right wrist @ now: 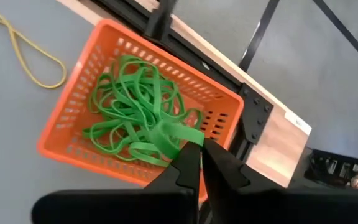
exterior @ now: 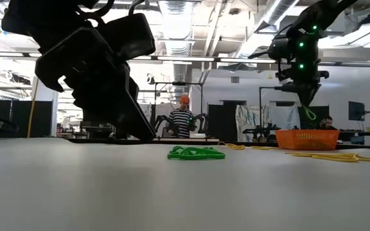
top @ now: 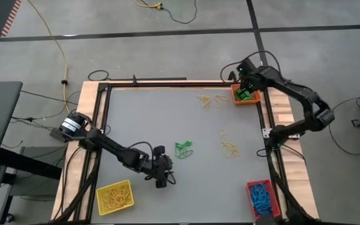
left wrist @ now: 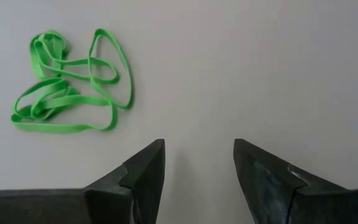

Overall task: Sort rubber bands into baskets
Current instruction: Put the green rubber band into the orange bin

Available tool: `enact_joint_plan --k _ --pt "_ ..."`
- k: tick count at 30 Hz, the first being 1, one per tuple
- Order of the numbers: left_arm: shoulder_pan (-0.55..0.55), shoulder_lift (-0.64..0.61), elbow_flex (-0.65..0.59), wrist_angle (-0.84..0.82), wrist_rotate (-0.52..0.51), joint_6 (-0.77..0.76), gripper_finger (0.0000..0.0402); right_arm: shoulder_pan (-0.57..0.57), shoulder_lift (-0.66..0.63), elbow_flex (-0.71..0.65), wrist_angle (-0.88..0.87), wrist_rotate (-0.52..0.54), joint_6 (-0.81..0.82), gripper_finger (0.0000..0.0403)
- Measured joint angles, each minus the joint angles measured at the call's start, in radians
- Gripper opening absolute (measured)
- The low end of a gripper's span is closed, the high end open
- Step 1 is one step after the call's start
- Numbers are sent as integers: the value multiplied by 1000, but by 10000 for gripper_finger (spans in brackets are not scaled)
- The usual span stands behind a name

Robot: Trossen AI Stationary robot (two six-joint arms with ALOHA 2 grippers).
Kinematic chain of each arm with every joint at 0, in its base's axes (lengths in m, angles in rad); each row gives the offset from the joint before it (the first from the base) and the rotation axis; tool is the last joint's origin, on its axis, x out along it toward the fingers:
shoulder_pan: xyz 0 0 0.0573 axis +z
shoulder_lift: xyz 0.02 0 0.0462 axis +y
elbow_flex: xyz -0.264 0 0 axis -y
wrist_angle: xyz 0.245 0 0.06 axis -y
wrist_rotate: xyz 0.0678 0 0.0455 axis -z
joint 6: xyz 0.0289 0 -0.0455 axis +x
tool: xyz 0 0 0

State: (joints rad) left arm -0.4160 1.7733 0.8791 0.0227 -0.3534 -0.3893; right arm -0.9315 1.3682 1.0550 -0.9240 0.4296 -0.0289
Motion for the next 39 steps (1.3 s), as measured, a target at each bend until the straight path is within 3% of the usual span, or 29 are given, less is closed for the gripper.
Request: enact_joint_plan --k 6,16,22,31,39 --pt "-16 0 0 -8 -2 -23 180 -1 66 0 -15 7 -9 82" --pt "-18 0 0 -10 -2 -23 180 8 139 0 12 -2 17 237" --pt "-18 0 0 -10 -2 -23 180 60 61 0 34 -16 30 259" --pt "-18 0 0 -10 -2 -54 180 292 -39 0 33 -246 71 260" --pt "-48 0 0 -10 -30 -61 180 650 -2 0 107 -278 151 260"
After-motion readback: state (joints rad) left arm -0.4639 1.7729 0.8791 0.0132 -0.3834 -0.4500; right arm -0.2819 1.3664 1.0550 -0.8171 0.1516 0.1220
